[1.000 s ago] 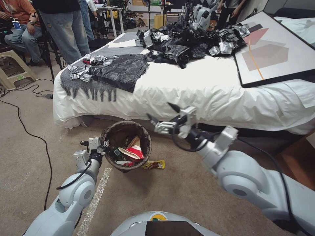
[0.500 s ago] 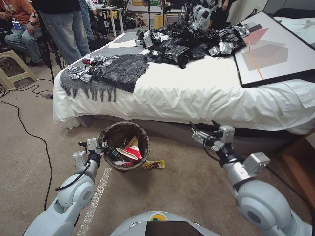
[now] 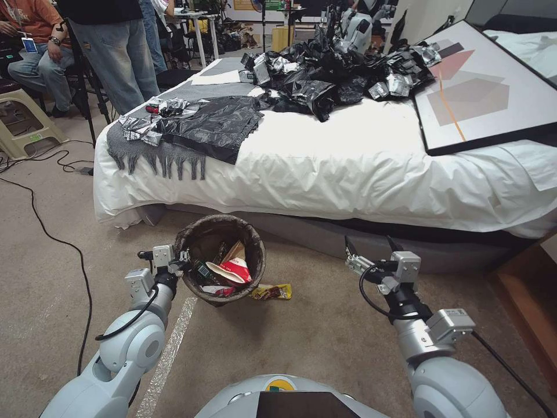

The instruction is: Pick up the trash bin, then pick up the garbage from the floor and place it into the trash bin.

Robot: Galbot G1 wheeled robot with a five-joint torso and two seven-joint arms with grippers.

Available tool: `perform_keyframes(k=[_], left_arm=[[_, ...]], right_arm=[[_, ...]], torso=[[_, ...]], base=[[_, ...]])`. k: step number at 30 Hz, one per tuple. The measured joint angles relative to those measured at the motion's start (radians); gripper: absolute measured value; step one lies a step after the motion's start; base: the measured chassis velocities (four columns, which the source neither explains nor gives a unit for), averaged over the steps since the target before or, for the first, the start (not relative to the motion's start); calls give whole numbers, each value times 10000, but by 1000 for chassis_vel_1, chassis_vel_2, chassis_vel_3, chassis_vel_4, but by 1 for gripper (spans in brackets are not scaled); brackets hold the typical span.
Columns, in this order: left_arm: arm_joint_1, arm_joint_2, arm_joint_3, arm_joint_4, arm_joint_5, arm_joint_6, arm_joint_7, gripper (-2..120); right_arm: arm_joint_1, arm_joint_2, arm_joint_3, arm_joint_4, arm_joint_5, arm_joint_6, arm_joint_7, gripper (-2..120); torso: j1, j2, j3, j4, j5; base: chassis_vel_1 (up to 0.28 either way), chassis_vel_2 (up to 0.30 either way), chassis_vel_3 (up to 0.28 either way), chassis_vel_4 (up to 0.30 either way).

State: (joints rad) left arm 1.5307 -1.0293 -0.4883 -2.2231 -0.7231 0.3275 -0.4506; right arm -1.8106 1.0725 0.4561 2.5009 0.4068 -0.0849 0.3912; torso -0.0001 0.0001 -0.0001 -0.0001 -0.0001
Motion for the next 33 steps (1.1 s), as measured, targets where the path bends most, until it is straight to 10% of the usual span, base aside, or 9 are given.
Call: perform_keyframes(k=[14,33], left_arm=[[-5,17,77,0,25,-16,7,5],[105,-16,-305,32,43,-96,-31,5]], right_arm=[[274,-330,-169,-6,190,-156,-95,100],[4408,-4053,-3044,-1816,2451,-898,-688,100]], torso=[[0,0,0,0,0],[0,-1,2,0,2]], base=[[0,0,0,0],[0,0,0,0]])
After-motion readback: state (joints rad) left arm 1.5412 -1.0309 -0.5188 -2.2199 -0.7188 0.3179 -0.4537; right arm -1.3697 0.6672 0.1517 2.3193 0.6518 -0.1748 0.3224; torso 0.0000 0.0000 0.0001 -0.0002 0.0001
